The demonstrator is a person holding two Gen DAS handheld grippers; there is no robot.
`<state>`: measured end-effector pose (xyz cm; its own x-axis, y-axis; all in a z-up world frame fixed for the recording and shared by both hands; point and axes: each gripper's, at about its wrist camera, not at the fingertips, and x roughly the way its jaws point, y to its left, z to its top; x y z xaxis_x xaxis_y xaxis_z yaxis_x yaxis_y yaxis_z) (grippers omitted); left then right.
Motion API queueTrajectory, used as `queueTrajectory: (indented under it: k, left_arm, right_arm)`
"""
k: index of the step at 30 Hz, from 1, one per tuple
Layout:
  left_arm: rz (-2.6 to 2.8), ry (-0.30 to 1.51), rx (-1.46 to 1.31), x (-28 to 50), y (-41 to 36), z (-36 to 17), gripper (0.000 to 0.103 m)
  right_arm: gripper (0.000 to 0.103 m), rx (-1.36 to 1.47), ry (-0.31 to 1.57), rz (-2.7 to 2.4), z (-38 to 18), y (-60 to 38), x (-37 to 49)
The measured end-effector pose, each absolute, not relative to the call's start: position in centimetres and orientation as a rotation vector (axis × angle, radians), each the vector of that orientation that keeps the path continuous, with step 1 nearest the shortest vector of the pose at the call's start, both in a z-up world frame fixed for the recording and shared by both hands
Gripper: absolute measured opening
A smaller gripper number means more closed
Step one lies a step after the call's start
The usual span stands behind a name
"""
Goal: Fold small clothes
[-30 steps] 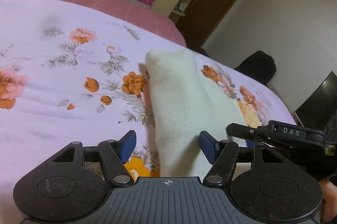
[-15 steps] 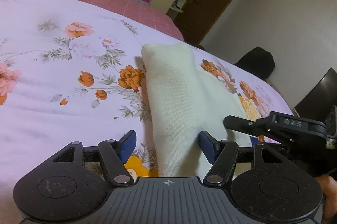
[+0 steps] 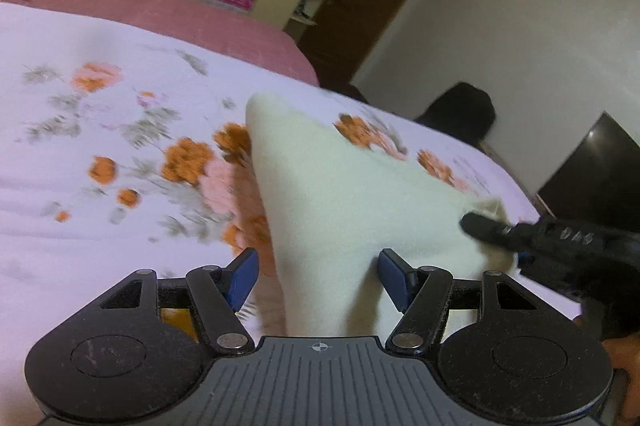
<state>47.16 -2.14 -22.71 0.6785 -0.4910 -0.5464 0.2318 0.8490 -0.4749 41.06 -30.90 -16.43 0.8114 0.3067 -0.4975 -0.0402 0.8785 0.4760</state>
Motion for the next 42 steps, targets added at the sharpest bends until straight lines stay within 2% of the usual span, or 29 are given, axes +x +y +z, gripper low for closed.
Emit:
queueTrajectory:
  k: [3,4,8,18,21,25,31,33,34,35,42]
  left_arm:
    - [-0.417,0.792,-0.342,47.4,-3.7,-24.1,0.065]
    - [-0.418,0.797,-0.324,47.3,-4.0,-24.4,0.065]
    - [-0.428,0.801,-0.284,46.7,-4.1,-23.7,0.065]
    - [-0.427,0.786,-0.207,43.2,-4.8,-23.8,0.065]
    - [-0.430,0.791,-0.209,43.0,-4.7,-23.8,0.065]
    - [-0.442,0.795,-0.183,42.5,-4.6,-23.7,0.065]
    - [-0.393,0.767,-0.281,42.8,-3.0,-21.5,0.065]
    - [-0.382,0.734,-0.285,43.4,-2.5,-20.3,0.065]
    - [-0.380,0.729,-0.278,43.9,-2.6,-19.9,0.065]
    - [-0.376,0.730,-0.269,44.5,-2.7,-19.6,0.065]
    - [-0.368,0.726,-0.240,48.4,-5.0,-18.4,0.065]
  right_arm:
    - [0.014,0.502,0.712,0.168,-19.0,-32.4,41.8]
    - [0.019,0.536,0.762,0.162,-20.1,-32.8,42.3]
    - [0.024,0.557,0.747,0.147,-19.7,-33.4,41.2]
    - [0.024,0.314,0.695,0.179,-17.4,-30.4,35.9]
    - [0.017,0.229,0.809,0.144,-19.7,-29.3,35.9]
    - [0.009,0.215,0.813,0.138,-20.5,-30.1,34.6]
    - [0.010,0.181,0.850,0.146,-20.1,-29.7,33.8]
    - [0.014,0.195,0.862,0.152,-19.4,-29.9,34.0]
    - [0.020,0.223,0.843,0.155,-18.7,-30.1,33.9]
    - [0.021,0.241,0.814,0.157,-18.0,-30.3,34.0]
    - [0.021,0.205,0.689,0.152,-14.5,-29.4,38.6]
